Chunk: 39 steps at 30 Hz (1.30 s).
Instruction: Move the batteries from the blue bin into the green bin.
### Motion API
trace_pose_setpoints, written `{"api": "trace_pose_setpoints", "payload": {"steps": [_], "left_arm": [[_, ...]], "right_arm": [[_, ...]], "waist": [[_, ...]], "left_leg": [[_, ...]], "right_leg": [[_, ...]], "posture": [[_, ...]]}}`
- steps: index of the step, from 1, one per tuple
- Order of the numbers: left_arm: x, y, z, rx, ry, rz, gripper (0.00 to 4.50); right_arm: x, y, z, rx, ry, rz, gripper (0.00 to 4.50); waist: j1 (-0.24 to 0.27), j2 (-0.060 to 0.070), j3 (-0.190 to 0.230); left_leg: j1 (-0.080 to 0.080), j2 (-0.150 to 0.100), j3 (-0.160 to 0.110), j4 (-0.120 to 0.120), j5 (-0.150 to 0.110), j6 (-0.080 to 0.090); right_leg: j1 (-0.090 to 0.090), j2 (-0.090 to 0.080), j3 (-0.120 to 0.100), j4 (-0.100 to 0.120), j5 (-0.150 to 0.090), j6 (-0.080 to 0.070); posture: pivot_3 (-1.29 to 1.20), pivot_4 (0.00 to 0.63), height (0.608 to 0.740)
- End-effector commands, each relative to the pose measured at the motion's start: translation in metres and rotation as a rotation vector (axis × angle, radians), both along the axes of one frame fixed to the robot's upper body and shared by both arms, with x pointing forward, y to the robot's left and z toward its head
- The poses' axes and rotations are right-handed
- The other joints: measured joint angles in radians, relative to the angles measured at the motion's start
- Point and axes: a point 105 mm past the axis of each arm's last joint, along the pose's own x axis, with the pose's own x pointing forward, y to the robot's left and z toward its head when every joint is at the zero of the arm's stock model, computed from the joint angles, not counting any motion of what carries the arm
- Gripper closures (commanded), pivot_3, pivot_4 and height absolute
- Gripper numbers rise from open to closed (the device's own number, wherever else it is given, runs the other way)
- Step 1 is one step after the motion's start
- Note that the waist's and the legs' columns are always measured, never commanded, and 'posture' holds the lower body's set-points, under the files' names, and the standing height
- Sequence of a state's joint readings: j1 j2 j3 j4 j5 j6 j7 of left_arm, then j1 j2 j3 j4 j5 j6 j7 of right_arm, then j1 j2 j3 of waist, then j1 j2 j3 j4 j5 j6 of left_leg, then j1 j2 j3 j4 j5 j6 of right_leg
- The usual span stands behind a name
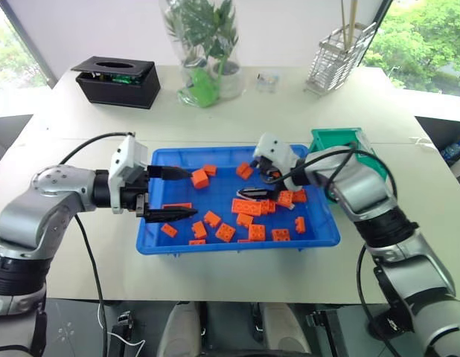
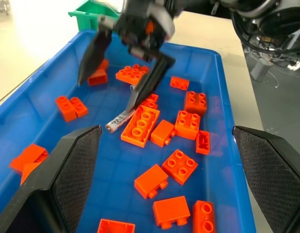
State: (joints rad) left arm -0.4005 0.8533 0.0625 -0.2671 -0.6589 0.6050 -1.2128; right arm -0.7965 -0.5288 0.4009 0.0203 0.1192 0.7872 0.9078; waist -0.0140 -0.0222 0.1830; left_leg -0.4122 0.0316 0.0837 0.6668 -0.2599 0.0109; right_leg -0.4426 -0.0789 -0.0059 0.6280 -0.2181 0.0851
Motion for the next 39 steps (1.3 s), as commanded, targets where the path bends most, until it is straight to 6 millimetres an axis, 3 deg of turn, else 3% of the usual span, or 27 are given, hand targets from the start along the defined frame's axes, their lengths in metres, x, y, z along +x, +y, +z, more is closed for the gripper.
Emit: {"api": "trace_pose_setpoints", "payload": {"steps": [1, 14, 18, 24, 28, 31, 34, 39], "left_arm": [[-0.004, 0.001, 0.012, 0.001, -0.049, 0.006, 0.00], [-0.004, -0.001, 0.015, -0.004, -0.051, 0.011, 0.00], [-0.003, -0.003, 0.015, -0.003, -0.052, 0.005, 0.00], [-0.002, -0.006, 0.016, -0.007, -0.050, -0.013, 0.00], [-0.001, -0.010, 0.016, -0.014, -0.052, -0.024, 0.00], [0.000, -0.011, 0.016, -0.017, -0.054, -0.029, 0.00], [0.000, -0.012, 0.015, -0.021, -0.055, -0.031, 0.00], [0.002, -0.013, 0.014, -0.030, -0.054, -0.035, 0.00]], "right_arm": [[0.006, 0.004, 0.005, -0.013, -0.052, 0.008, 0.03], [0.006, -0.009, -0.023, -0.048, -0.002, -0.025, 0.03], [0.000, -0.009, -0.028, -0.044, 0.017, -0.014, 1.32], [-0.010, -0.009, -0.021, -0.006, 0.039, -0.012, 4.40], [-0.010, -0.017, 0.010, 0.085, 0.040, -0.055, 4.40], [-0.005, -0.038, 0.046, 0.154, -0.009, -0.123, 4.40], [0.000, -0.077, 0.080, 0.192, -0.061, -0.239, 4.40], [0.001, -0.148, 0.093, 0.115, -0.124, -0.430, 4.40]], "waist": [[0.000, 0.000, 0.000], [-0.002, 0.000, 0.000], [-0.002, 0.000, 0.000], [0.000, 0.000, 0.000], [0.001, 0.000, 0.000], [0.001, 0.000, 0.000], [0.002, 0.000, 0.000], [0.002, 0.000, 0.000]], "left_leg": [[0.000, 0.000, 0.000, 0.000, 0.000, 0.000], [0.000, 0.000, 0.000, 0.000, 0.000, 0.000], [0.001, 0.000, 0.000, 0.000, 0.000, 0.000], [0.001, 0.000, 0.000, 0.000, 0.000, 0.000], [0.001, 0.000, 0.000, 0.000, 0.000, 0.000], [0.001, 0.000, 0.000, 0.000, 0.000, 0.000], [0.001, 0.000, 0.000, 0.000, 0.000, 0.000], [0.001, 0.000, 0.000, -0.001, 0.000, 0.000]], "right_leg": [[0.000, 0.000, 0.000, 0.000, 0.000, 0.000], [0.000, 0.001, 0.000, 0.000, 0.000, 0.001], [0.001, 0.001, 0.000, 0.000, 0.000, 0.001], [0.001, 0.001, 0.000, 0.001, 0.000, 0.001], [0.001, 0.001, 0.000, 0.001, 0.000, 0.001], [0.001, 0.000, 0.000, 0.000, 0.000, 0.001], [0.000, 0.000, 0.000, 0.000, 0.000, 0.000], [0.001, 0.000, -0.001, -0.001, 0.000, 0.000]], "posture": [[0.00, 0.150, 0.736], [0.00, 0.150, 0.736], [0.00, 0.150, 0.736], [0.00, 0.150, 0.736], [0.00, 0.150, 0.736], [0.00, 0.150, 0.736], [0.00, 0.150, 0.736], [0.00, 0.150, 0.736]]}}
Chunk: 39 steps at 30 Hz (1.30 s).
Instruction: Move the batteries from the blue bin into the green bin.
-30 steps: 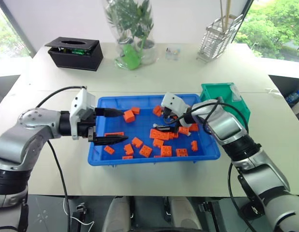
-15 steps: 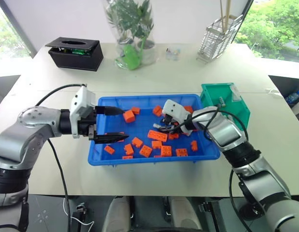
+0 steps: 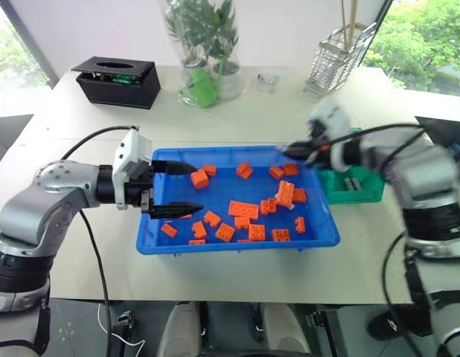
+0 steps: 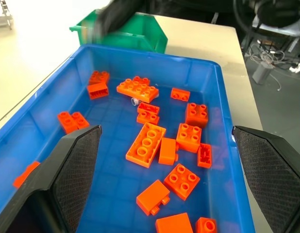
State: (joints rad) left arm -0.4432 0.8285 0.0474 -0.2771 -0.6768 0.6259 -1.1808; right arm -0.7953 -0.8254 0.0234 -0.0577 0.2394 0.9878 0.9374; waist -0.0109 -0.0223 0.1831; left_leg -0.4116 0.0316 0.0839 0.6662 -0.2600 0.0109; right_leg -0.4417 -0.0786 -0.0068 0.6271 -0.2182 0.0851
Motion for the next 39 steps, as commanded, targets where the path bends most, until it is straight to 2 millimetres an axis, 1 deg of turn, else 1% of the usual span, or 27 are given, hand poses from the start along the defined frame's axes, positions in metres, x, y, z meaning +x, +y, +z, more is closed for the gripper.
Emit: {"api": "trace_pose_setpoints", "payload": {"steps": [1, 3, 4, 5, 6, 8, 9, 11, 12, 13, 14, 18, 20, 21, 23, 28, 30, 39], "left_arm": [[-0.001, -0.004, 0.005, -0.006, -0.036, -0.026, 0.00], [0.000, -0.007, 0.004, -0.011, -0.034, -0.035, 0.00], [0.000, -0.008, 0.004, -0.013, -0.033, -0.039, 0.00], [0.001, -0.009, 0.003, -0.015, -0.032, -0.045, 0.00], [0.001, -0.010, 0.003, -0.016, -0.032, -0.049, 0.00], [0.001, -0.012, 0.003, -0.018, -0.031, -0.059, 0.00], [0.002, -0.013, 0.003, -0.018, -0.032, -0.063, 0.00], [0.002, -0.014, 0.004, -0.019, -0.034, -0.067, 0.00], [0.003, -0.014, 0.004, -0.019, -0.034, -0.068, 0.00], [0.003, -0.014, 0.004, -0.018, -0.036, -0.069, 0.00], [0.003, -0.015, 0.004, -0.019, -0.038, -0.071, 0.00], [0.003, -0.015, 0.005, -0.020, -0.042, -0.073, 0.00], [0.003, -0.014, 0.005, -0.019, -0.043, -0.071, 0.00], [0.003, -0.014, 0.005, -0.019, -0.044, -0.069, 0.00], [0.003, -0.013, 0.005, -0.018, -0.046, -0.064, 0.00], [0.000, -0.010, 0.005, -0.016, -0.048, -0.045, 0.00], [-0.001, -0.009, 0.004, -0.014, -0.048, -0.040, 0.00], [-0.007, -0.004, 0.000, -0.008, -0.047, -0.006, 0.00]], "right_arm": [[-0.003, -0.042, 0.005, -0.023, -0.019, -0.116, 4.40], [-0.005, -0.059, -0.003, -0.034, -0.001, -0.174, 4.40], [-0.005, -0.063, -0.006, -0.037, 0.006, -0.188, 4.40], [-0.005, -0.066, -0.009, -0.047, 0.005, -0.201, 3.92], [-0.005, -0.068, -0.012, -0.061, 0.000, -0.212, 3.33], [-0.004, -0.066, -0.010, -0.076, -0.024, -0.203, 2.37], [-0.004, -0.059, -0.003, -0.064, -0.052, -0.165, 1.94], [-0.011, -0.036, 0.008, -0.041, -0.081, -0.040, 1.94], [-0.014, -0.029, 0.010, -0.036, -0.084, 0.000, 1.94], [-0.017, -0.021, 0.009, -0.036, -0.069, 0.042, 1.94], [-0.022, -0.011, 0.003, -0.047, -0.043, 0.098, 1.94], [-0.035, 0.017, -0.015, -0.079, 0.015, 0.254, 1.94], [-0.035, 0.024, -0.029, -0.093, 0.060, 0.297, 1.38], [-0.035, 0.025, -0.035, -0.113, 0.073, 0.319, 1.02], [-0.035, 0.027, -0.048, -0.161, 0.100, 0.362, 0.05], [-0.030, 0.032, -0.066, -0.216, 0.168, 0.434, 0.05], [-0.027, 0.034, -0.069, -0.226, 0.180, 0.452, 0.05], [-0.001, 0.038, -0.082, -0.278, 0.185, 0.435, 0.05]], "waist": [[-0.001, 0.000, 0.000], [-0.001, 0.000, 0.000], [-0.004, 0.000, 0.000], [-0.007, 0.000, 0.000], [-0.009, 0.000, 0.000], [-0.010, 0.000, 0.000], [-0.009, 0.000, 0.000], [-0.008, 0.000, 0.000], [-0.008, 0.000, 0.000], [-0.007, 0.000, 0.000], [-0.006, 0.000, 0.000], [-0.003, 0.000, 0.000], [-0.001, 0.000, 0.000], [-0.001, 0.000, 0.000], [-0.001, 0.000, 0.000], [-0.004, 0.000, 0.000], [-0.007, 0.000, 0.000], [-0.002, 0.000, 0.000]], "left_leg": [[0.000, 0.000, 0.000, 0.000, 0.000, 0.000], [0.000, 0.000, 0.001, 0.000, 0.000, 0.000], [0.000, 0.000, 0.002, 0.000, 0.000, 0.000], [0.000, 0.000, 0.002, 0.000, 0.000, 0.000], [0.000, 0.000, 0.001, 0.000, 0.000, 0.000], [0.001, 0.000, 0.001, 0.000, 0.000, 0.000], [0.001, 0.000, 0.001, 0.000, 0.000, 0.000], [0.001, 0.000, 0.001, 0.000, 0.000, 0.000], [0.001, 0.000, 0.000, 0.000, 0.000, 0.000], [0.001, 0.000, 0.000, 0.000, 0.000, 0.000], [0.001, 0.000, 0.000, 0.000, 0.000, 0.000], [0.001, 0.000, -0.001, 0.000, 0.000, 0.000], [0.000, 0.000, -0.001, 0.001, 0.000, 0.000], [0.000, 0.000, -0.001, 0.001, 0.000, 0.000], [0.000, 0.000, -0.001, 0.001, 0.000, 0.000], [0.000, 0.000, -0.001, 0.001, 0.000, 0.000], [0.000, 0.000, -0.001, 0.001, 0.000, 0.000], [0.000, 0.000, -0.001, 0.001, 0.000, 0.000]], "right_leg": [[0.000, 0.000, 0.000, 0.000, 0.000, 0.000], [0.000, 0.000, 0.000, 0.000, 0.000, 0.000], [0.000, 0.000, 0.000, 0.000, 0.000, 0.000], [0.000, 0.000, 0.000, 0.000, 0.000, 0.000], [0.000, 0.000, 0.001, 0.000, 0.000, 0.000], [-0.001, 0.000, 0.001, 0.000, 0.000, 0.000], [-0.001, 0.000, 0.001, 0.000, 0.000, 0.000], [-0.001, 0.001, 0.001, 0.000, 0.000, 0.001], [-0.001, 0.001, 0.001, 0.000, 0.000, 0.001], [-0.001, 0.001, 0.001, 0.000, 0.001, 0.001], [-0.001, 0.001, 0.001, 0.001, 0.001, 0.002], [0.000, 0.001, 0.001, 0.000, 0.000, 0.001], [0.000, 0.001, 0.001, 0.000, 0.000, 0.000], [0.000, 0.000, 0.001, 0.000, 0.000, 0.000], [0.000, 0.000, 0.001, 0.000, 0.000, 0.000], [0.000, 0.000, 0.001, 0.000, 0.000, 0.000], [0.000, 0.001, 0.001, 0.000, 0.000, 0.000], [0.000, 0.001, 0.001, 0.001, 0.000, 0.000]], "posture": [[0.00, 0.150, 0.736], [0.00, 0.150, 0.736], [0.00, 0.150, 0.736], [0.00, 0.150, 0.736], [0.00, 0.150, 0.736], [0.00, 0.150, 0.736], [0.00, 0.150, 0.736], [0.00, 0.150, 0.736], [0.00, 0.150, 0.736], [0.00, 0.150, 0.736], [0.00, 0.150, 0.736], [0.00, 0.150, 0.736], [0.00, 0.150, 0.736], [0.00, 0.150, 0.736], [0.00, 0.150, 0.736], [0.00, 0.150, 0.736], [0.00, 0.150, 0.736], [0.00, 0.150, 0.736]]}}
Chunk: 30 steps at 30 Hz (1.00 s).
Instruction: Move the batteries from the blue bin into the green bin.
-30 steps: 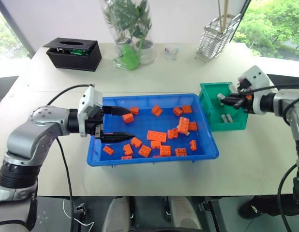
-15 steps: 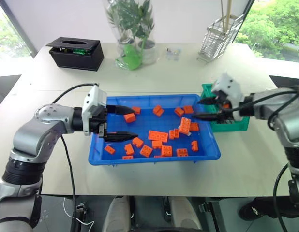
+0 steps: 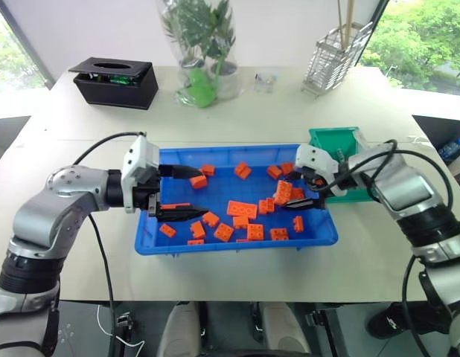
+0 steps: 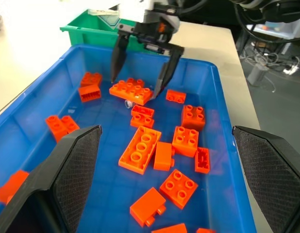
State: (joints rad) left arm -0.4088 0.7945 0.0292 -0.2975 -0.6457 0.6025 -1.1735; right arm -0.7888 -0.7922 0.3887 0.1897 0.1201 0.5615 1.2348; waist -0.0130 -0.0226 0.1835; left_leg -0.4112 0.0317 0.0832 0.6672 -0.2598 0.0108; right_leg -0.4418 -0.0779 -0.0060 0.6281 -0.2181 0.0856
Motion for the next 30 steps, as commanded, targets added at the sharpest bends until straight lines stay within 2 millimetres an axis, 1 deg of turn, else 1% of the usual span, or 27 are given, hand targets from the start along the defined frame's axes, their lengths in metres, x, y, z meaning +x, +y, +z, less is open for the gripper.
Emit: {"api": "trace_pose_setpoints", "payload": {"steps": [1, 7, 8, 10, 11, 13, 14, 16, 18, 19, 21, 23, 25, 27, 30], "left_arm": [[-0.004, 0.002, 0.011, -0.008, -0.048, 0.005, 0.00], [-0.004, 0.003, 0.012, -0.010, -0.050, 0.014, 0.00], [-0.003, 0.003, 0.012, -0.011, -0.050, 0.015, 0.00], [-0.003, 0.003, 0.013, -0.012, -0.052, 0.015, 0.00], [-0.002, 0.003, 0.013, -0.012, -0.053, 0.013, 0.00], [-0.002, 0.002, 0.012, -0.010, -0.054, 0.009, 0.00], [-0.002, 0.002, 0.012, -0.010, -0.055, 0.008, 0.00], [-0.001, 0.002, 0.013, -0.010, -0.057, 0.005, 0.00], [0.001, 0.001, 0.014, -0.011, -0.061, 0.002, 0.00], [0.001, 0.001, 0.014, -0.012, -0.063, 0.000, 0.00], [0.002, -0.001, 0.015, -0.013, -0.065, -0.005, 0.00], [0.003, -0.002, 0.016, -0.014, -0.068, -0.010, 0.00], [0.003, -0.002, 0.016, -0.013, -0.068, -0.012, 0.00], [0.003, -0.002, 0.016, -0.008, -0.068, -0.015, 0.00], [0.002, -0.002, 0.015, -0.006, -0.068, -0.014, 0.00]], "right_arm": [[0.010, 0.000, 0.006, -0.031, -0.047, -0.001, 0.05], [0.010, 0.000, 0.000, -0.049, -0.028, 0.010, 0.05], [0.010, 0.001, 0.001, -0.044, -0.028, 0.011, 0.29], [0.009, 0.004, 0.003, -0.029, -0.028, 0.013, 0.94], [0.009, 0.005, 0.005, -0.021, -0.030, 0.015, 1.41], [0.007, 0.015, 0.012, 0.016, -0.048, 0.039, 2.47], [0.006, 0.022, 0.017, 0.043, -0.053, 0.048, 2.47], [0.003, 0.045, 0.032, 0.124, -0.072, 0.081, 2.47], [-0.005, 0.075, 0.043, 0.204, -0.067, 0.126, 2.47], [-0.010, 0.088, 0.045, 0.226, -0.060, 0.147, 2.47], [-0.019, 0.106, 0.043, 0.224, -0.070, 0.188, 2.47], [-0.023, 0.114, 0.040, 0.205, -0.091, 0.209, 2.47], [-0.023, 0.113, 0.037, 0.163, -0.114, 0.213, 2.47], [-0.018, 0.098, 0.031, 0.090, -0.135, 0.182, 2.47], [-0.014, 0.072, 0.028, 0.061, -0.119, 0.084, 2.47]], "waist": [[0.000, 0.000, 0.000], [0.000, 0.000, 0.000], [0.000, 0.000, 0.000], [0.000, 0.000, 0.000], [0.000, 0.000, 0.000], [-0.001, 0.000, 0.000], [-0.001, 0.000, 0.000], [-0.005, 0.000, 0.000], [-0.007, 0.000, 0.000], [-0.007, 0.000, 0.000], [-0.003, 0.000, 0.000], [0.002, 0.000, 0.000], [0.005, 0.000, 0.000], [0.005, 0.000, 0.000], [0.004, 0.000, 0.000]], "left_leg": [[0.000, 0.000, 0.000, 0.000, 0.000, 0.000], [0.000, 0.000, 0.000, 0.000, 0.000, 0.000], [0.000, 0.000, 0.000, 0.000, 0.000, 0.000], [0.000, 0.000, 0.000, 0.000, 0.000, 0.000], [0.001, 0.000, 0.000, 0.000, 0.000, 0.000], [0.001, 0.000, 0.000, 0.000, 0.000, 0.000], [0.001, 0.000, 0.000, 0.000, 0.000, 0.000], [0.001, 0.000, 0.000, 0.000, 0.000, 0.000], [0.001, 0.000, 0.000, 0.000, 0.000, 0.000], [0.001, 0.001, 0.000, 0.000, 0.000, 0.000], [0.001, 0.001, -0.001, 0.000, 0.000, 0.000], [0.000, 0.001, -0.001, 0.000, 0.000, 0.000], [0.000, 0.000, -0.001, 0.000, 0.000, 0.000], [0.000, -0.001, -0.001, 0.001, 0.000, 0.000], [-0.001, -0.002, -0.001, 0.001, 0.000, 0.000]], "right_leg": [[0.000, 0.000, 0.000, 0.000, 0.000, 0.000], [0.000, 0.000, 0.000, 0.000, 0.000, 0.000], [0.001, 0.000, 0.000, 0.000, 0.000, 0.000], [0.001, 0.000, 0.000, 0.000, 0.000, 0.000], [0.001, 0.000, 0.000, 0.000, 0.000, 0.000], [0.001, 0.000, 0.000, 0.000, 0.000, 0.000], [0.001, 0.000, 0.000, 0.000, 0.000, 0.000], [0.000, 0.000, 0.000, 0.001, 0.001, 0.001], [0.000, 0.001, 0.000, 0.001, 0.001, 0.002], [0.000, 0.001, 0.000, 0.001, 0.001, 0.002], [-0.001, 0.001, 0.000, 0.002, 0.001, 0.002], [0.000, 0.001, -0.001, 0.002, 0.001, 0.002], [0.001, 0.000, -0.001, 0.002, 0.001, 0.002], [0.001, -0.002, -0.001, 0.001, 0.000, 0.001], [0.002, -0.003, -0.001, 0.000, 0.000, -0.001]], "posture": [[0.00, 0.150, 0.736], [0.00, 0.150, 0.736], [0.00, 0.150, 0.736], [0.00, 0.150, 0.736], [0.00, 0.150, 0.736], [0.00, 0.150, 0.736], [0.00, 0.150, 0.736], [0.00, 0.150, 0.736], [0.00, 0.150, 0.736], [0.00, 0.150, 0.736], [0.00, 0.150, 0.736], [0.00, 0.150, 0.736], [0.00, 0.150, 0.736], [0.00, 0.150, 0.736], [0.00, 0.150, 0.736]]}}
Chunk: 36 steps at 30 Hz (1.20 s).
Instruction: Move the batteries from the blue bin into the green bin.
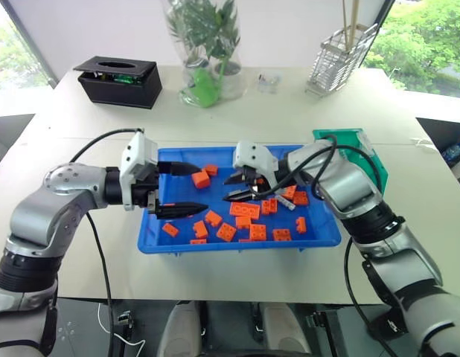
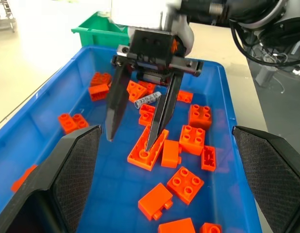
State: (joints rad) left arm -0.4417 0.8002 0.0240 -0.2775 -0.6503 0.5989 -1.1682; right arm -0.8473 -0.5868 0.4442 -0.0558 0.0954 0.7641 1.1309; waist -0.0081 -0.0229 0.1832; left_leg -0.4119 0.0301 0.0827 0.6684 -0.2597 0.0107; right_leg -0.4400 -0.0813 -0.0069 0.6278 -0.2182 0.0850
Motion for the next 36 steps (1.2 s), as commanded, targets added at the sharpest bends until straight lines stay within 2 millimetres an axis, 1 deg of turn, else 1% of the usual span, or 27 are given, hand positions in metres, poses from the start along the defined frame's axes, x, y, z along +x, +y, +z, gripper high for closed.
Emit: {"api": "trace_pose_setpoints", "payload": {"steps": [1, 2, 5, 7, 9, 12, 16, 19, 20, 21, 26, 29, 36], "left_arm": [[-0.003, -0.001, 0.009, -0.003, -0.051, -0.016, 0.00], [-0.003, -0.001, 0.009, -0.003, -0.050, -0.015, 0.00], [-0.004, 0.000, 0.007, -0.004, -0.047, -0.010, 0.00], [-0.003, 0.000, 0.006, -0.005, -0.045, -0.009, 0.00], [-0.002, 0.000, 0.006, -0.008, -0.044, -0.009, 0.00], [0.000, -0.003, 0.007, -0.016, -0.044, -0.021, 0.00], [0.002, -0.008, 0.008, -0.023, -0.047, -0.035, 0.00], [0.004, -0.010, 0.010, -0.028, -0.051, -0.042, 0.00], [0.005, -0.010, 0.011, -0.028, -0.051, -0.044, 0.00], [0.005, -0.010, 0.010, -0.027, -0.050, -0.046, 0.00], [0.005, -0.009, 0.009, -0.021, -0.048, -0.049, 0.00], [0.004, -0.009, 0.009, -0.021, -0.049, -0.046, 0.00], [0.004, -0.007, 0.010, -0.021, -0.053, -0.034, 0.00]], "right_arm": [[0.000, -0.028, 0.009, -0.005, -0.017, -0.099, 2.47], [-0.003, -0.036, 0.009, 0.000, 0.000, -0.127, 2.47], [-0.013, -0.053, 0.013, 0.048, 0.036, -0.236, 3.26], [-0.020, -0.062, 0.011, 0.075, 0.072, -0.330, 4.20], [-0.025, -0.066, 0.009, 0.085, 0.090, -0.385, 4.20], [-0.026, -0.074, 0.001, 0.078, 0.101, -0.458, 4.20], [-0.027, -0.081, -0.012, 0.043, 0.085, -0.502, 4.20], [-0.023, -0.090, -0.018, 0.013, 0.045, -0.563, 3.46], [-0.022, -0.091, -0.019, 0.013, 0.047, -0.575, 2.96], [-0.022, -0.092, -0.020, 0.015, 0.051, -0.580, 2.57], [-0.021, -0.097, -0.027, 0.015, 0.065, -0.610, 2.57], [-0.023, -0.098, -0.034, 0.010, 0.082, -0.613, 2.57], [-0.023, -0.085, -0.035, 0.009, 0.078, -0.568, 2.57]], "waist": [[-0.002, 0.000, 0.000], [-0.002, 0.000, 0.000], [-0.006, 0.000, 0.000], [-0.009, 0.000, 0.000], [-0.009, 0.000, 0.000], [-0.006, 0.000, 0.000], [-0.003, 0.000, 0.000], [-0.003, 0.000, 0.000], [-0.003, 0.000, 0.000], [-0.004, 0.000, 0.000], [-0.005, -0.001, 0.000], [-0.005, -0.003, -0.002], [-0.005, -0.006, -0.003]], "left_leg": [[0.000, 0.000, 0.000, 0.000, 0.000, 0.000], [0.000, 0.000, 0.000, 0.000, 0.000, 0.000], [0.000, 0.001, 0.000, -0.002, 0.000, 0.000], [0.000, 0.002, -0.001, -0.002, 0.000, 0.000], [0.001, 0.002, -0.001, -0.002, 0.000, 0.000], [0.001, 0.002, -0.001, -0.001, 0.000, 0.000], [0.001, 0.001, -0.001, -0.001, 0.000, 0.000], [0.001, 0.001, -0.001, -0.001, 0.000, 0.000], [0.001, 0.001, -0.001, -0.001, 0.000, 0.000], [0.001, 0.001, -0.001, -0.001, 0.000, 0.000], [0.001, 0.001, -0.001, -0.001, 0.000, 0.000], [0.001, 0.001, -0.002, -0.001, 0.000, 0.000], [0.002, 0.002, -0.002, -0.001, 0.000, 0.000]], "right_leg": [[0.000, 0.000, 0.000, 0.000, 0.000, 0.000], [0.000, 0.000, 0.000, 0.000, 0.000, 0.000], [-0.001, 0.002, 0.000, 0.001, 0.001, 0.002], [-0.002, 0.003, -0.001, 0.001, 0.001, 0.002], [-0.002, 0.004, -0.001, 0.002, 0.001, 0.002], [-0.001, 0.004, 0.000, 0.002, 0.000, 0.000], [-0.001, 0.002, 0.000, 0.001, 0.000, 0.000], [-0.001, 0.002, 0.000, 0.000, 0.000, 0.000], [-0.001, 0.002, 0.000, 0.000, 0.000, 0.000], [-0.001, 0.002, 0.000, 0.000, 0.000, 0.000], [-0.001, 0.003, 0.000, 0.000, 0.000, 0.000], [0.000, 0.003, 0.000, 0.000, 0.000, 0.000], [0.002, 0.003, 0.000, -0.002, 0.000, 0.000]], "posture": [[0.00, 0.150, 0.736], [0.00, 0.150, 0.736], [0.00, 0.150, 0.736], [0.00, 0.150, 0.736], [0.00, 0.150, 0.736], [0.00, 0.150, 0.736], [0.00, 0.150, 0.736], [0.00, 0.150, 0.736], [0.00, 0.150, 0.736], [0.00, 0.150, 0.736], [0.00, 0.150, 0.736], [0.00, 0.150, 0.736], [0.00, 0.150, 0.736]]}}
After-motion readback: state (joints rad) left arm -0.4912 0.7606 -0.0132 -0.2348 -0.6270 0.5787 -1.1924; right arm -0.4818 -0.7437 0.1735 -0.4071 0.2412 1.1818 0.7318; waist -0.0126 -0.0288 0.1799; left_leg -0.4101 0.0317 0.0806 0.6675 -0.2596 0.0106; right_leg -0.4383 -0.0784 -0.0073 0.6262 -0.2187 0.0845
